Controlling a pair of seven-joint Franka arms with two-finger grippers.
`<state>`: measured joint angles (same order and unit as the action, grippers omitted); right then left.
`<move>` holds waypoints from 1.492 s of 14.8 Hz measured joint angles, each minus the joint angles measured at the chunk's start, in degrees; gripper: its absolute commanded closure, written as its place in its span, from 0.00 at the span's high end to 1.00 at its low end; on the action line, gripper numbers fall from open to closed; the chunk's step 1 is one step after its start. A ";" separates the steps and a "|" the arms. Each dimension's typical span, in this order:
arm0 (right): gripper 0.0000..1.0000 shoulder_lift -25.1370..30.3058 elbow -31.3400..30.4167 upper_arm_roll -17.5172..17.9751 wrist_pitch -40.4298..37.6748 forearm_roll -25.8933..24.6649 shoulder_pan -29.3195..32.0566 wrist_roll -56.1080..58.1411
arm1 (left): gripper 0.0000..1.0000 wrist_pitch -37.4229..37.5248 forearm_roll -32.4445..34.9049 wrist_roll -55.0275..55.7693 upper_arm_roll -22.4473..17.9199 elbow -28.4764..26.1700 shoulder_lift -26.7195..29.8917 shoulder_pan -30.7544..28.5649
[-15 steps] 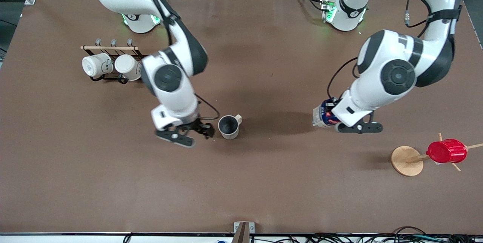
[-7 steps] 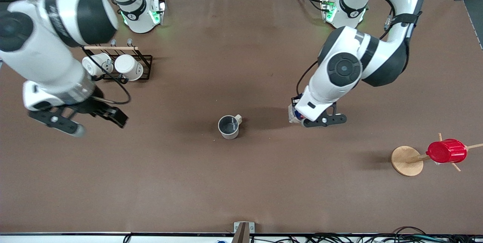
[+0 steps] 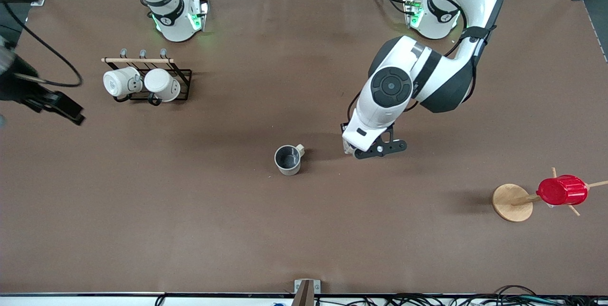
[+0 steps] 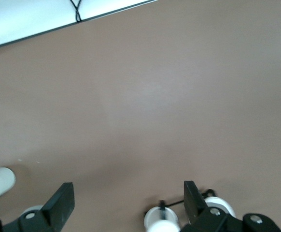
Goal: Place cup and milk on table
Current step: 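Release the mug and withdraw the right gripper toward its base, then lower the held carton beside the mug with the left gripper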
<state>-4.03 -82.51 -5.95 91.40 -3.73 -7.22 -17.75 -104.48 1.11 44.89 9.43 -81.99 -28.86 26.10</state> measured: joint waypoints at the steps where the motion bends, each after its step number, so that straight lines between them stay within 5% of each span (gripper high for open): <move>1: 1.00 0.80 -0.09 0.00 -0.88 0.00 1.51 2.16 | 0.18 -0.38 0.00 0.19 0.00 0.47 -0.35 0.15; 11: 1.00 6.64 -2.24 -0.03 -6.57 0.00 14.16 22.37 | 0.18 -10.80 0.00 3.15 -0.06 0.98 -4.20 4.68; 22: 1.00 6.67 -2.46 0.26 -5.79 0.00 15.17 28.76 | 0.21 -14.96 0.00 5.98 -0.20 1.05 -6.69 7.02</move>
<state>2.64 -84.97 -5.69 85.60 -3.74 7.95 11.01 -119.44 1.11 50.86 9.23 -80.94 -35.56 33.12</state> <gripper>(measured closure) 0.000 0.621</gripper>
